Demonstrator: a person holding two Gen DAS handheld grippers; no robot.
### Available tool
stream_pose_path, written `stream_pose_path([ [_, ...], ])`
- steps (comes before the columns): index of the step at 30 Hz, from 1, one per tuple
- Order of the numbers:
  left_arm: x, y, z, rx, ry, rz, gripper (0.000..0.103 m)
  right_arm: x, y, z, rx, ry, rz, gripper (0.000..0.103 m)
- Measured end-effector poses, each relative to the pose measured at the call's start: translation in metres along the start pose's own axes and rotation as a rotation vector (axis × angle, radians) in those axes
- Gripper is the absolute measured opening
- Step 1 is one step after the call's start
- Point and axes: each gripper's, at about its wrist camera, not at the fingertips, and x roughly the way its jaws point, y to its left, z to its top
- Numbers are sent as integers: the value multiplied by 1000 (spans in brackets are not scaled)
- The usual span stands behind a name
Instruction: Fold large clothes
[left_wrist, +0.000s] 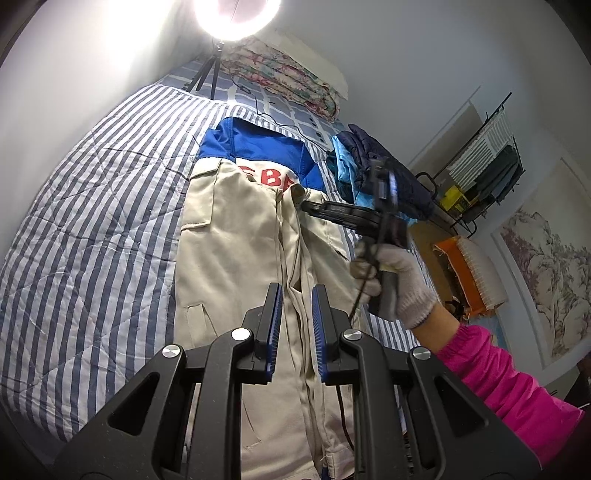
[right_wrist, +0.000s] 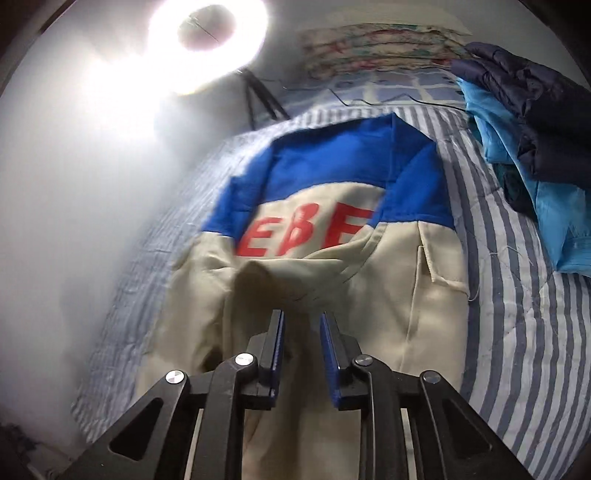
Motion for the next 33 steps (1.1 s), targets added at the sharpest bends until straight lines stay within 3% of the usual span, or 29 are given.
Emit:
stream_pose_path([
  [4, 2, 4, 2, 5, 4, 20, 14, 37, 14, 9, -22, 39, -31, 17],
  [8, 5, 7, 3, 1, 10, 37, 14, 67, 36, 2, -147, 72, -154, 18],
  [11, 6, 7, 1, 2, 16, 38, 14, 55, 29, 7, -103, 94, -98, 18],
  [15, 5, 4, -4, 36, 21, 58, 14, 3, 22, -1, -51, 47, -9, 18],
  [19, 10, 7, -22, 5, 61, 42, 14, -70, 20, -28, -28, 0, 64, 23],
  [24, 23, -7, -52, 4, 121, 7, 14, -162, -1, -90, 13, -48, 101, 26],
  [28, 36, -35, -81, 88, 161, 7, 14, -208, -5, -143, 39, -41, 112, 26],
  [33, 54, -55, -111, 124, 181, 0, 14, -221, 12, -208, -11, 11, 99, 26],
])
